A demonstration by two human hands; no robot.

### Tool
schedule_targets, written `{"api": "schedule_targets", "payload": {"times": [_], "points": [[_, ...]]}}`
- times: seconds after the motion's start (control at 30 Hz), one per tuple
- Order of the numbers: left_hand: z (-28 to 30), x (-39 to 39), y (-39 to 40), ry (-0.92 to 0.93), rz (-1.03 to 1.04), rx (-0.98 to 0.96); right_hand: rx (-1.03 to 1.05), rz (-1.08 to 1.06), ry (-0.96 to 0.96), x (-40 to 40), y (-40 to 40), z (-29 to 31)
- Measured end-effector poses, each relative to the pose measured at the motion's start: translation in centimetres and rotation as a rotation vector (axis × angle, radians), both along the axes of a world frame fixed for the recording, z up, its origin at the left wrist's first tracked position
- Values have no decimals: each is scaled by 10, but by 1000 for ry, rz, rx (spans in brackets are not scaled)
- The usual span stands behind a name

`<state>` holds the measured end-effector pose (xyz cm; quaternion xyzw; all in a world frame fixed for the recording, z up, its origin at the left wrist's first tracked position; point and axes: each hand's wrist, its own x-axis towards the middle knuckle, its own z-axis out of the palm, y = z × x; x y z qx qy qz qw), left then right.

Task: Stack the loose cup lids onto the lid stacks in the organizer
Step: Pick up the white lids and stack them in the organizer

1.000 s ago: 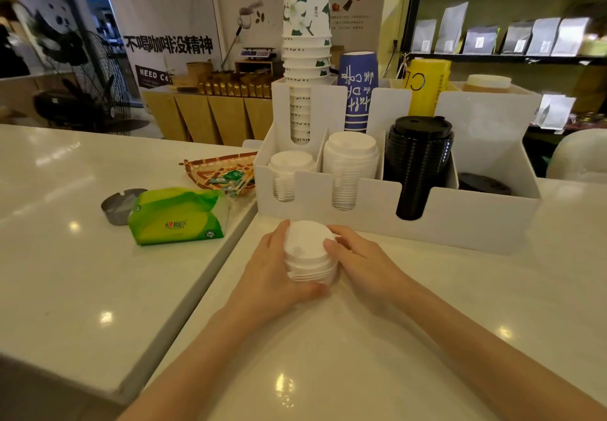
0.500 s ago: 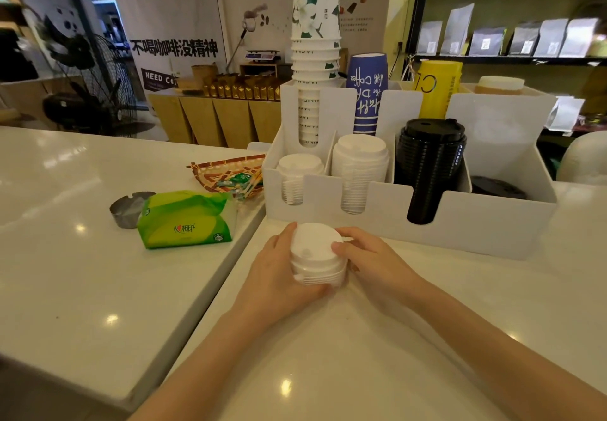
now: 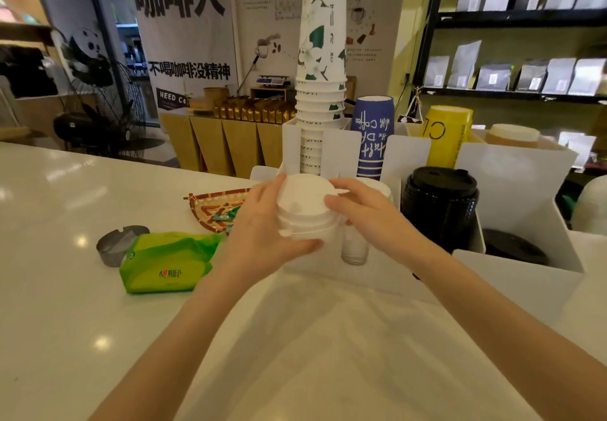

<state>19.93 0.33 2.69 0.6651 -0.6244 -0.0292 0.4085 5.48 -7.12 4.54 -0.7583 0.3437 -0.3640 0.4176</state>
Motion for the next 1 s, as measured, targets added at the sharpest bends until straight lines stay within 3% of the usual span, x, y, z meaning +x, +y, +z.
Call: {"api": "schedule_targets", "payload": {"times": [0.23, 0.47, 0.77, 1.0], "points": [[29, 13, -40, 47, 44, -43, -202, 2, 217, 17, -40, 42], [19, 20, -74, 98, 90, -42, -291, 14, 391, 38, -70, 51], [0, 27, -85, -32, 134, 14, -304, 13, 483, 45, -82, 34], [0, 28, -80, -153, 156, 118, -478, -145, 728, 50, -82, 24]]}}
